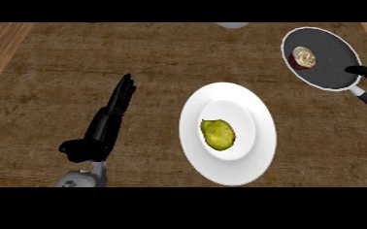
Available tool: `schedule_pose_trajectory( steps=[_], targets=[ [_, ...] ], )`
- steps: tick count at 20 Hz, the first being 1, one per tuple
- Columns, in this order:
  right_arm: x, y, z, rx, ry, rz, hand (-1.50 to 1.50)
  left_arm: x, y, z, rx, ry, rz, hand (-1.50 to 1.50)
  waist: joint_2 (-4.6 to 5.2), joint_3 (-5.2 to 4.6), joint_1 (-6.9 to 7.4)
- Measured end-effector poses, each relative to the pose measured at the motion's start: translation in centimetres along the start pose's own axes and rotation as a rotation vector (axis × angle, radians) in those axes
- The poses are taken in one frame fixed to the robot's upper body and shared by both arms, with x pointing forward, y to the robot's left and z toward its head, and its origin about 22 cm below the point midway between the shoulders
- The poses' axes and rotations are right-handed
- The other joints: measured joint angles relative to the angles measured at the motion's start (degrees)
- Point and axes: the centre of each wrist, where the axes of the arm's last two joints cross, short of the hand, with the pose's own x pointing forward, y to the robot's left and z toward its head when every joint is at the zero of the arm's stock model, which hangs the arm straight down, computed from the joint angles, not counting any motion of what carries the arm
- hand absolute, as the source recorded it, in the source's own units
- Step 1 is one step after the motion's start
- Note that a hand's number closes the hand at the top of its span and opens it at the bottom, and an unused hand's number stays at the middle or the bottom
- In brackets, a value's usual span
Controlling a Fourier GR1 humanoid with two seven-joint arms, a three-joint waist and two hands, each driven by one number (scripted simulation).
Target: Pick the cupcake from the plate and place it in the pan
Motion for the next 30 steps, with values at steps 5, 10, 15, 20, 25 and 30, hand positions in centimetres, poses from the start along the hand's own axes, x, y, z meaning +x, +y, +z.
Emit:
schedule_pose_trajectory(
  steps=[5,10,15,20,25,30],
  targets=[
    [-1.2,-2.5,2.0,0.096,-0.026,-0.07,-1.5,-0.4,0.4,0.2,0.018,0.0,-0.002,0.0,-0.23,-0.03,-0.5],
    [-2.3,-4.1,3.8,0.114,-0.016,-0.043,-1.5,-0.3,0.3,0.0,0.021,-0.001,-0.003,0.0,-0.37,-0.02,-0.7],
    [-3.0,-5.3,5.1,0.115,-0.01,0.001,-1.5,-0.4,0.1,0.3,0.024,0.004,-0.003,0.0,-0.59,-0.05,-1.01],
    [-3.4,-5.8,5.9,0.123,0.0,0.03,-1.5,-0.4,0.1,0.4,0.023,0.011,0.001,0.0,-0.66,-0.05,-1.02],
    [-4.0,-5.5,6.2,0.125,0.0,0.06,-1.5,0.1,0.3,0.2,0.019,0.008,0.002,0.0,-0.7,-0.06,-1.08],
    [-4.3,-5.9,6.8,0.123,0.0,0.089,-1.5,0.0,0.5,0.5,0.028,0.002,0.001,0.0,-0.77,-0.08,-1.17]
  ],
)
